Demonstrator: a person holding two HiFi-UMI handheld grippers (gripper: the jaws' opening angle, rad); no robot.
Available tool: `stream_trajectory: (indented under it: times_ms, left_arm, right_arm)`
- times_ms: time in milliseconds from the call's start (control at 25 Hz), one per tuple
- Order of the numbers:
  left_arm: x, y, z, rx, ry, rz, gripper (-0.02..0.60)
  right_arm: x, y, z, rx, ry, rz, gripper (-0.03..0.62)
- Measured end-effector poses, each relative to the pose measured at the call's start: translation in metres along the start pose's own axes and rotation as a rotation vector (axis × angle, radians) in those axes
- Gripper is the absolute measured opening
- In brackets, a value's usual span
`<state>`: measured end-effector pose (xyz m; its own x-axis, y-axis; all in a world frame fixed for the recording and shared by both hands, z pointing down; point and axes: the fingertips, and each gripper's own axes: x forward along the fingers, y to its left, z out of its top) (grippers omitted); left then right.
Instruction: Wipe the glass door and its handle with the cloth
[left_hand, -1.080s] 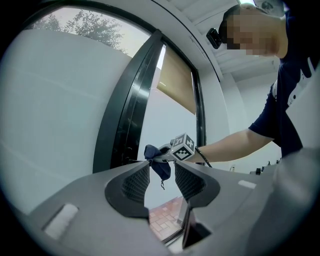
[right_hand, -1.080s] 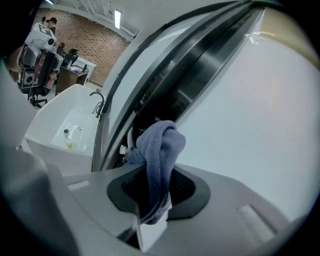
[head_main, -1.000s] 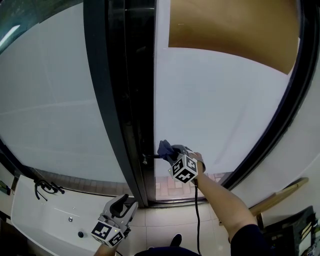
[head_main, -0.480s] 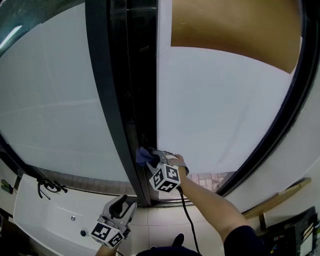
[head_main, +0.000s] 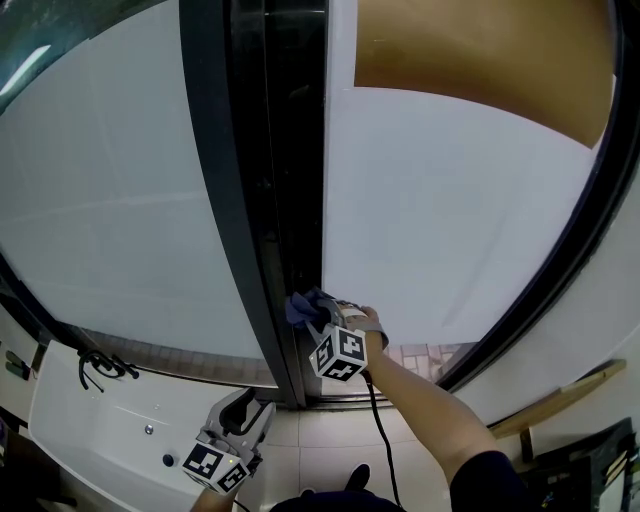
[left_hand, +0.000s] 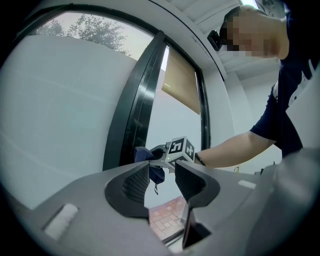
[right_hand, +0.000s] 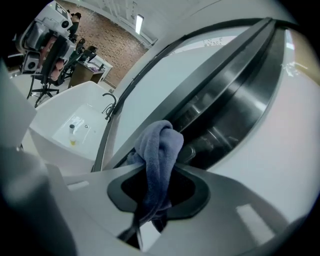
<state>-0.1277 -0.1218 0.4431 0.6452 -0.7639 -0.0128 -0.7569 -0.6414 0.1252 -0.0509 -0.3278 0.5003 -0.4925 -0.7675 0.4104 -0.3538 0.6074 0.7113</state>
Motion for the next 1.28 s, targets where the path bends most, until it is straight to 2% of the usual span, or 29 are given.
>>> stream_trajectory:
  times_ms: [360, 680, 760, 880, 1000, 1120, 1280]
  left_arm:
    - [0.011, -0.01, -0.001, 0.001, 0.003, -0.049, 0.155]
    - [0.014, -0.014, 0.0, 0.003, 0.009, -0.069, 0.155]
    - [0.013, -0.014, 0.0, 0.004, 0.008, -0.068, 0.155]
    - [0.009, -0.011, -0.002, 0.003, 0.01, -0.062, 0.155]
    - [0.005, -0.007, -0.008, -0.007, 0.012, -0.056, 0.155]
    - [0.002, -0.005, -0.01, -0.01, 0.016, -0.048, 0.155]
    - [-0.005, -0.001, -0.011, -0.013, 0.03, -0.021, 0.155]
  right_arm:
    - [-0.025, -0.015, -0.041, 0.015, 0.053, -0.039, 0.084]
    - [-0.036, -0.024, -0.061, 0.048, 0.09, -0.069, 0.084]
    - [-0.041, -0.027, -0.064, 0.076, 0.079, -0.091, 0.084]
    - [-0.051, -0.018, -0.052, 0.103, 0.01, -0.114, 0.084]
    - [-0.046, 0.023, -0.033, 0.11, -0.045, -0.042, 0.084]
    - [-0.028, 0.06, -0.03, 0.224, -0.044, 0.048, 0.084]
    - [-0.002, 0.075, -0.04, 0.429, -0.014, 0.079, 0.084]
